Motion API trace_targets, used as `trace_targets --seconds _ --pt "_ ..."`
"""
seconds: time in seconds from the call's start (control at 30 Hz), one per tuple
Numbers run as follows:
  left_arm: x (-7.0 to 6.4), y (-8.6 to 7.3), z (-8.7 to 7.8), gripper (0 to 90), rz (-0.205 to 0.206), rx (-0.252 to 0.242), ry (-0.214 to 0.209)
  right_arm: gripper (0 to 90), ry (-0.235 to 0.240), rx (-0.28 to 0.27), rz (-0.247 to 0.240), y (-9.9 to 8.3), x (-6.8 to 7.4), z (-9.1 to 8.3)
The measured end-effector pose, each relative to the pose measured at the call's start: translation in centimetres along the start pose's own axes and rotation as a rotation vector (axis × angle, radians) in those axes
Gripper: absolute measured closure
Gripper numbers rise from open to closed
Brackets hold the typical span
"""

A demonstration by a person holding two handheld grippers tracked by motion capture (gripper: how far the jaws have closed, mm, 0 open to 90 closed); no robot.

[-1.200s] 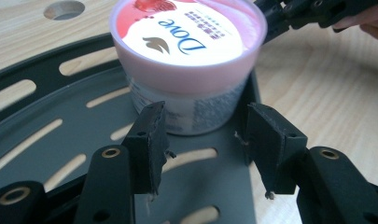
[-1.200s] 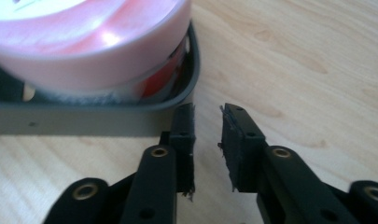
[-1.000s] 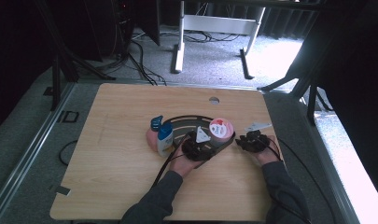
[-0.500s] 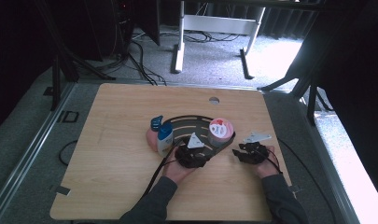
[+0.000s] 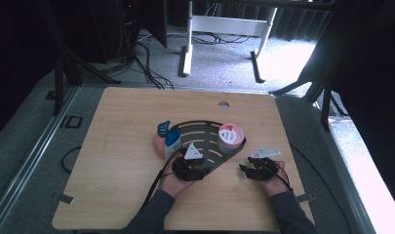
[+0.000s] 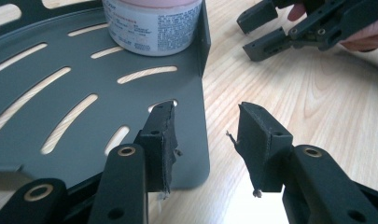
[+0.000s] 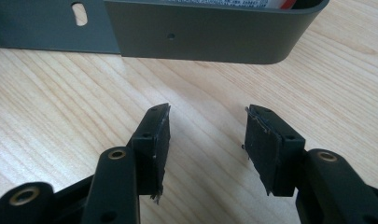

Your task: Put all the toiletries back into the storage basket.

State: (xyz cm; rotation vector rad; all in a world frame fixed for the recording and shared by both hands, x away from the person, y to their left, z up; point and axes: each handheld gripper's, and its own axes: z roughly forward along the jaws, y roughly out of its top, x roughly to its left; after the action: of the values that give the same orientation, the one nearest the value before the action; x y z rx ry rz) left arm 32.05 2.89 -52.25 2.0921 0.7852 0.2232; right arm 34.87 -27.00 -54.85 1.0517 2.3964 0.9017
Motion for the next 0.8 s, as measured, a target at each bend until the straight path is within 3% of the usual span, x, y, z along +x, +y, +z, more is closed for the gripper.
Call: trace_targets --seconds 0.2,0.47,0.7,0.8 --pt "0.2 -0.7 -1.9 57.6 0.016 -0.004 0.021 49.1 0.004 -0.022 0.021 -0.5 0.5 -0.2" --pt "0.9 -1.8 -4.2 57.9 0.002 -0.008 0.04 49.7 -0.008 -0.034 0.019 -0.7 0.9 -0.3" --pt "1.3 -2.5 -5.9 57.8 0.012 -0.017 0.062 49.6 0.009 -0.045 0.043 -0.9 0.7 -0.2" --pt "1.8 -2.9 -7.3 57.8 -0.004 -0.031 0.076 49.7 0.01 -0.049 0.047 -0.9 0.6 -0.2"
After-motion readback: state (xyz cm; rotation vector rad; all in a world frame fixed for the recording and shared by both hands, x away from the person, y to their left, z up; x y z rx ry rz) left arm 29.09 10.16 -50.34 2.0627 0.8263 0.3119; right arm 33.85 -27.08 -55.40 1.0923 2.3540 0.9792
